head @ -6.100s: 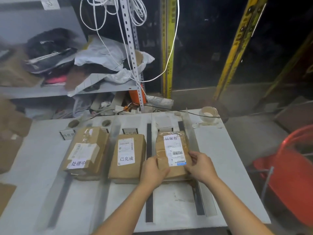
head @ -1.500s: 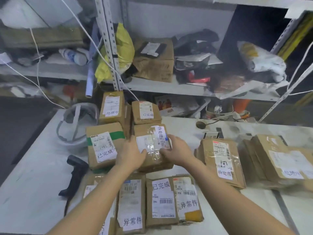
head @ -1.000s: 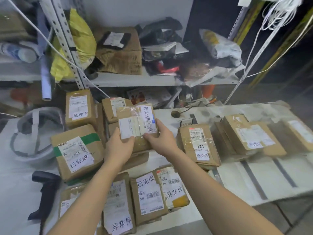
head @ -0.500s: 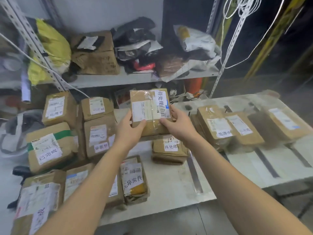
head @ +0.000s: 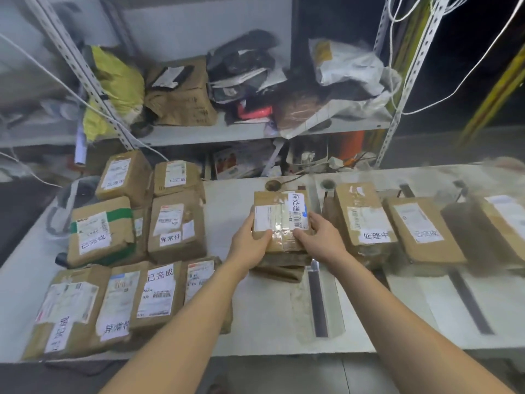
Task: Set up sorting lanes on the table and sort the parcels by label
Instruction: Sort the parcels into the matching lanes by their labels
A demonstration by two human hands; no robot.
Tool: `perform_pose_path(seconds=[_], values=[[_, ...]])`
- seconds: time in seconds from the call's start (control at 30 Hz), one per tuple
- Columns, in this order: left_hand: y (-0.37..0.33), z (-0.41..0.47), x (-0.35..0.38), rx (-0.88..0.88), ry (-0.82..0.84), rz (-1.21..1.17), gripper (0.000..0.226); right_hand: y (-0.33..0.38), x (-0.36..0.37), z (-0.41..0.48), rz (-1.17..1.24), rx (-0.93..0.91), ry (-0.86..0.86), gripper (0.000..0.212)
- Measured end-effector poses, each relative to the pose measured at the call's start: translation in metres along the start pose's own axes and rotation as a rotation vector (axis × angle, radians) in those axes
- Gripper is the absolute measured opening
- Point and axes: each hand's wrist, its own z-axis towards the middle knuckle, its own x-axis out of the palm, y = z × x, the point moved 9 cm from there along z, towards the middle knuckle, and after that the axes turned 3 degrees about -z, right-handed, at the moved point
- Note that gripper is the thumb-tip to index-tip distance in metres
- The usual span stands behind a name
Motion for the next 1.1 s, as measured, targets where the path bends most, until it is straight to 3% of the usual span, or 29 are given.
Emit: perform_pose_path(seconds=[0.1,0.17,0.3,0.47,0.6,0.77,0.9,1.1], values=[[-0.006,-0.005,-0.009,0.005,0.016,0.069,0.061,0.014,0.000,0.002,-0.172,-0.051,0.032,0.041],[-0.010,-0.005,-0.029,0.005,0.022,0.179,0.063,0.036,0.001,0.005,-0.335,-0.140,0.019,0.053],[-0.021,-0.006,-0.109,0.024,-0.068,0.474,0.068,0.098,0.030,0.004,-0.413,-0.331,0.084,0.059],[-0.019,-0.014,-0.233,0.013,-0.288,0.674,0.065,0.171,0.104,0.006,-0.506,-0.462,0.149,0.059],[0.002,-0.003,-0.331,0.054,-0.400,0.740,0.051,0.224,0.175,0.010,-0.536,-0.524,0.153,0.056],[0.054,0.022,-0.437,-0.024,-0.438,0.821,0.060,0.269,0.274,0.021,-0.590,-0.503,0.188,0.059],[0.110,0.039,-0.477,-0.122,-0.370,0.699,0.049,0.286,0.345,0.028,-0.576,-0.427,0.268,0.058],[0.182,0.058,-0.470,-0.233,-0.211,0.285,0.036,0.276,0.417,0.037,-0.431,-0.182,0.412,0.060]])
